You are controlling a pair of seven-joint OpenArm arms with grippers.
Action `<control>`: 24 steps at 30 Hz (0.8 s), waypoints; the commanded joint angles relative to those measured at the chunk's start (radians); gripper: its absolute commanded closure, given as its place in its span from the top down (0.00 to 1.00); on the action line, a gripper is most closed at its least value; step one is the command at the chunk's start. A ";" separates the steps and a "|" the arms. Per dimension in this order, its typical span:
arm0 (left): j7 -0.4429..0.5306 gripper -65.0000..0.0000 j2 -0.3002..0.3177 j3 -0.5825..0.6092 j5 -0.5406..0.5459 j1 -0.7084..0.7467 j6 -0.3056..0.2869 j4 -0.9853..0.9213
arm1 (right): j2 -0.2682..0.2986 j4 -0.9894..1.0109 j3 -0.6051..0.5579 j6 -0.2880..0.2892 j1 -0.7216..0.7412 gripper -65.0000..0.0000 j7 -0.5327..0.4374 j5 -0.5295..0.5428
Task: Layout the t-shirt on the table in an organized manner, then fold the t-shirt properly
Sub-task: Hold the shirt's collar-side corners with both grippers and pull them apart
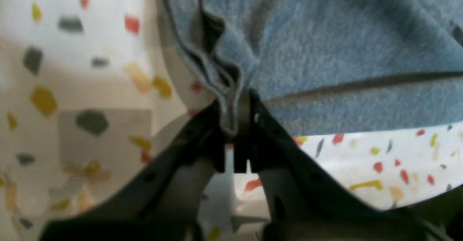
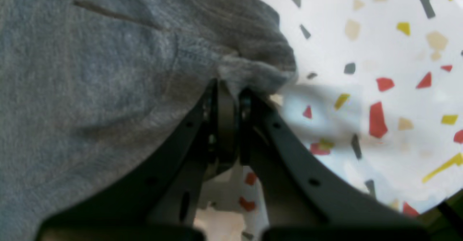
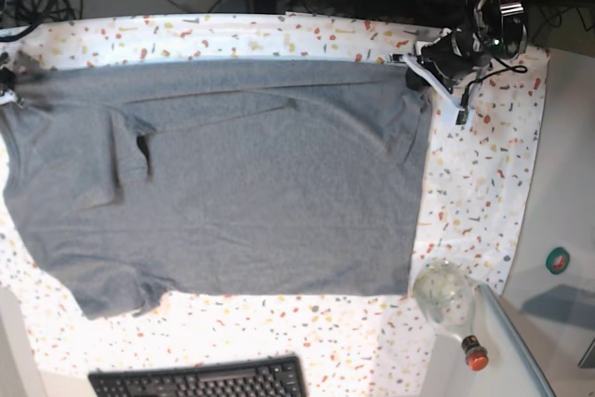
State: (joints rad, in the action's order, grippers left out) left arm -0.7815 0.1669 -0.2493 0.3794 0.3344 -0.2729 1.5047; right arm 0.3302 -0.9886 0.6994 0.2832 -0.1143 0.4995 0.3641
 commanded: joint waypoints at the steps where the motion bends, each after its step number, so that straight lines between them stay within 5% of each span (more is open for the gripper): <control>1: 0.012 0.00 0.012 -0.008 -0.004 0.007 0.005 0.018 | 0.025 -0.014 0.009 -0.006 -0.006 0.00 -0.005 -0.009; 15: 0.014 0.00 0.007 -0.011 -0.003 0.122 0.005 0.095 | -0.078 -0.226 0.009 -0.006 -0.161 0.00 0.000 -0.009; 24: 0.014 0.00 -0.010 -0.135 -0.003 0.139 0.005 0.093 | -0.081 -0.224 0.009 -0.006 -0.183 0.00 0.000 -0.009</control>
State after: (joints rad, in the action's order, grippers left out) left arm -0.7811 0.1471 -0.3748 0.3828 0.4690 -0.2764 1.5856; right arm 0.2291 -1.1988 0.7021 0.2798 -0.2935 0.5076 0.3603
